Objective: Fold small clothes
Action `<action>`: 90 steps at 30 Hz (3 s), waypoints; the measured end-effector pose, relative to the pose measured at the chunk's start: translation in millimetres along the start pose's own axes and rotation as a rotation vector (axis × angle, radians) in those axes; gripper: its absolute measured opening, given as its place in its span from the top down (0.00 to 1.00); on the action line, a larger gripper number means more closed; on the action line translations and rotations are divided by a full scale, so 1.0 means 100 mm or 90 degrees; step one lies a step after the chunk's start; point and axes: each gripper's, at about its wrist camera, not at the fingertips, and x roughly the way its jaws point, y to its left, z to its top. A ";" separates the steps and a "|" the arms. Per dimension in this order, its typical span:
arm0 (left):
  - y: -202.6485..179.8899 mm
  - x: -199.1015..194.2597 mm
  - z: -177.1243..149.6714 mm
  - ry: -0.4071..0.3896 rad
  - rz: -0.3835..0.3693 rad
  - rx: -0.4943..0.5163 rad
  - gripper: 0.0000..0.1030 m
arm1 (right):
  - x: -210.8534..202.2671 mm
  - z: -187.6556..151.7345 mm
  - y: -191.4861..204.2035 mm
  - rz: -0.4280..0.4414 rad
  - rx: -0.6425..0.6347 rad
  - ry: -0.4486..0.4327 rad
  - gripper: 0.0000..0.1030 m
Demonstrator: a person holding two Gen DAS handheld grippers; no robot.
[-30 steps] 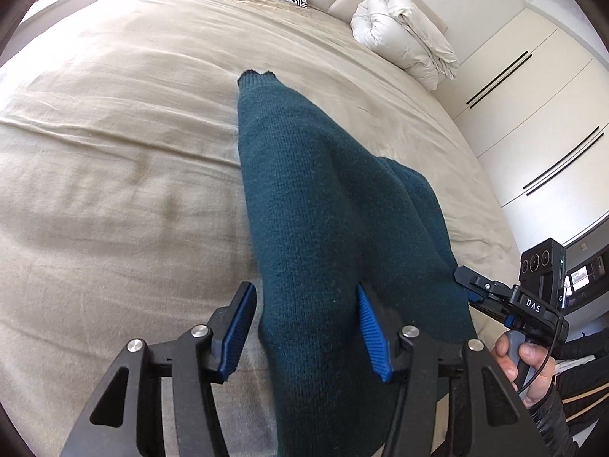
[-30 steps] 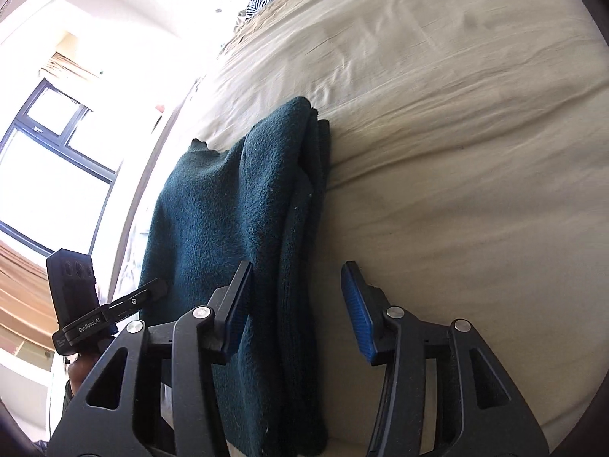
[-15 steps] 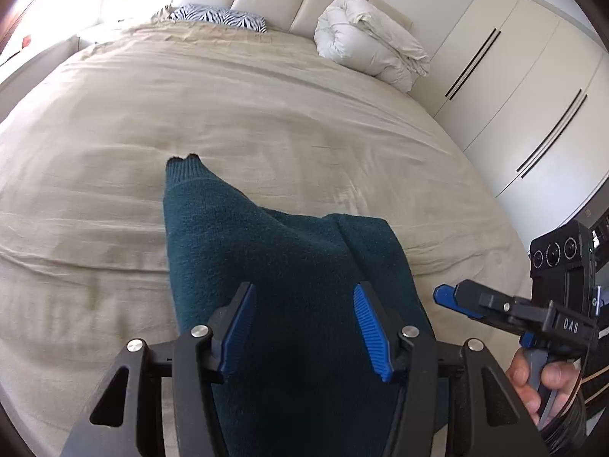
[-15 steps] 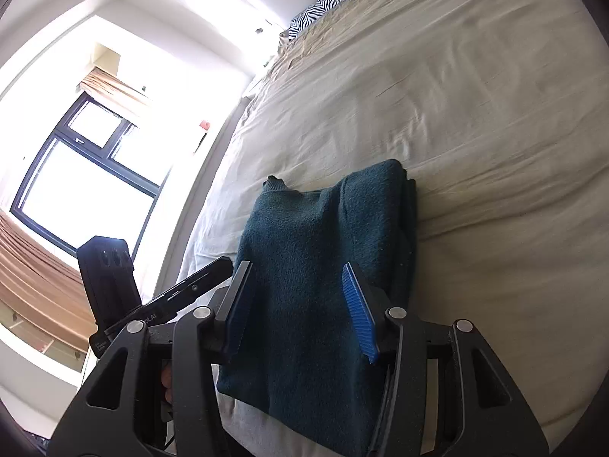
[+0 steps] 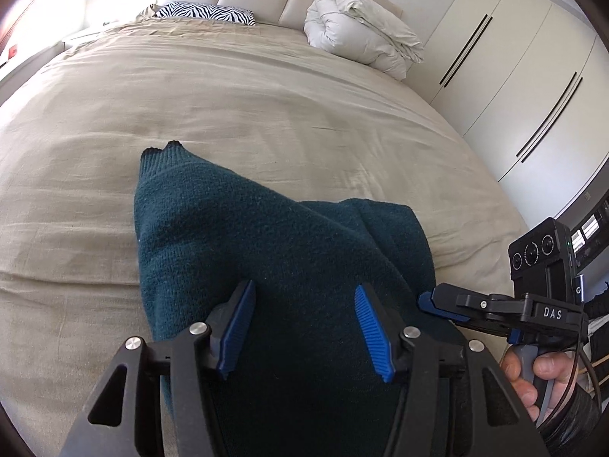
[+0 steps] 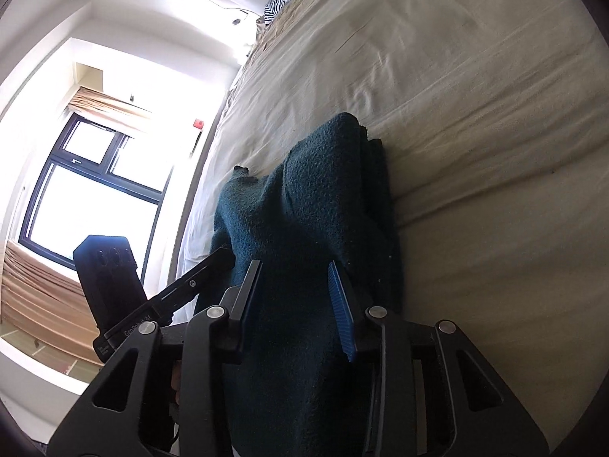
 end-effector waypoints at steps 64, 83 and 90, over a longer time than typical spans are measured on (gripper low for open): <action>-0.72 -1.67 -1.06 -0.070 0.315 -0.010 0.00 | -1.40 -1.51 1.75 -0.435 -0.251 -0.148 0.00; -0.69 -1.61 -1.07 -0.058 0.313 -0.017 0.00 | -1.31 -1.50 1.69 -0.434 -0.249 -0.133 0.00; -0.68 -1.59 -1.08 -0.056 0.311 -0.019 0.00 | -1.28 -1.52 1.66 -0.433 -0.251 -0.130 0.00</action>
